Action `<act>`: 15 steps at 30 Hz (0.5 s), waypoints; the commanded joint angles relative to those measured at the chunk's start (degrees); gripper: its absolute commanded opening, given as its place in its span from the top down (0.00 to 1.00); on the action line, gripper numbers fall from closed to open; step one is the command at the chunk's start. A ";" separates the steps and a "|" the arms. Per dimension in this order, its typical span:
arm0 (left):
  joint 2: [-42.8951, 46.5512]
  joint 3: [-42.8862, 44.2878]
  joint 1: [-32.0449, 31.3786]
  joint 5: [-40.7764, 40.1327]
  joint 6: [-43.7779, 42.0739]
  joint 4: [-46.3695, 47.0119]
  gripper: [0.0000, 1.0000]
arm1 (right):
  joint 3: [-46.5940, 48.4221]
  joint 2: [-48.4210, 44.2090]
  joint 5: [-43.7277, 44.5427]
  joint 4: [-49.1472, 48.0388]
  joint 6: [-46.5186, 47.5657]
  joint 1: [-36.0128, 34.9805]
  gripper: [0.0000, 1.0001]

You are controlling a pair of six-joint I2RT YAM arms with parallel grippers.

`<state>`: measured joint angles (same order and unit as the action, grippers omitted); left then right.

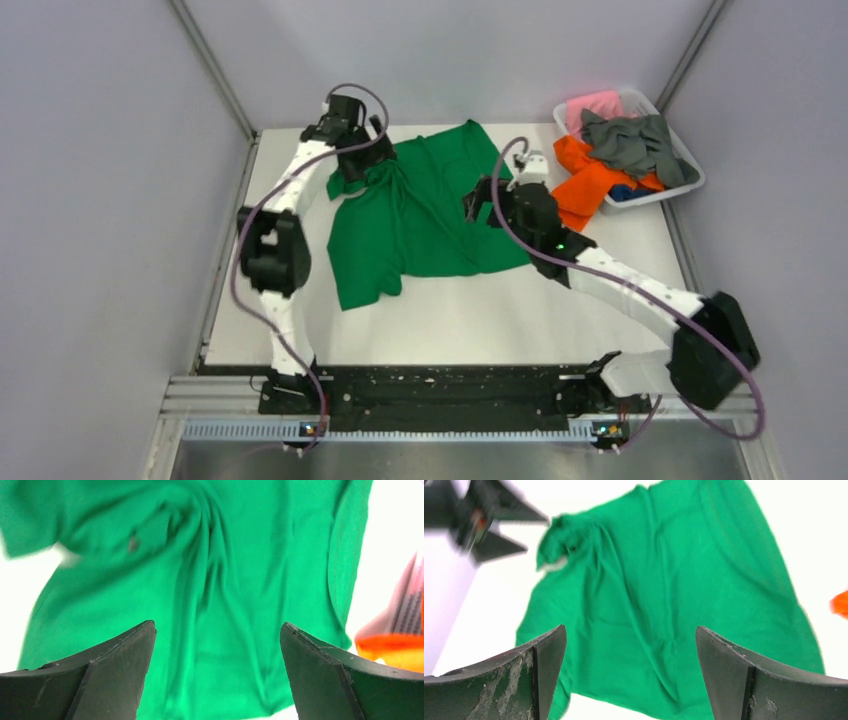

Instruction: Fold and stack the t-shirts

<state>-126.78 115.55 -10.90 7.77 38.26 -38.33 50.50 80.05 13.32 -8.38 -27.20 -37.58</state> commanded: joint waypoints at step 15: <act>63.74 -69.57 -9.46 -22.16 14.80 -14.02 0.04 | -6.00 -19.59 13.75 34.04 -5.49 6.71 0.01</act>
<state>-63.96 48.99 -20.16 -14.35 48.29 -47.07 44.40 62.22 25.02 21.78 -31.73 -31.62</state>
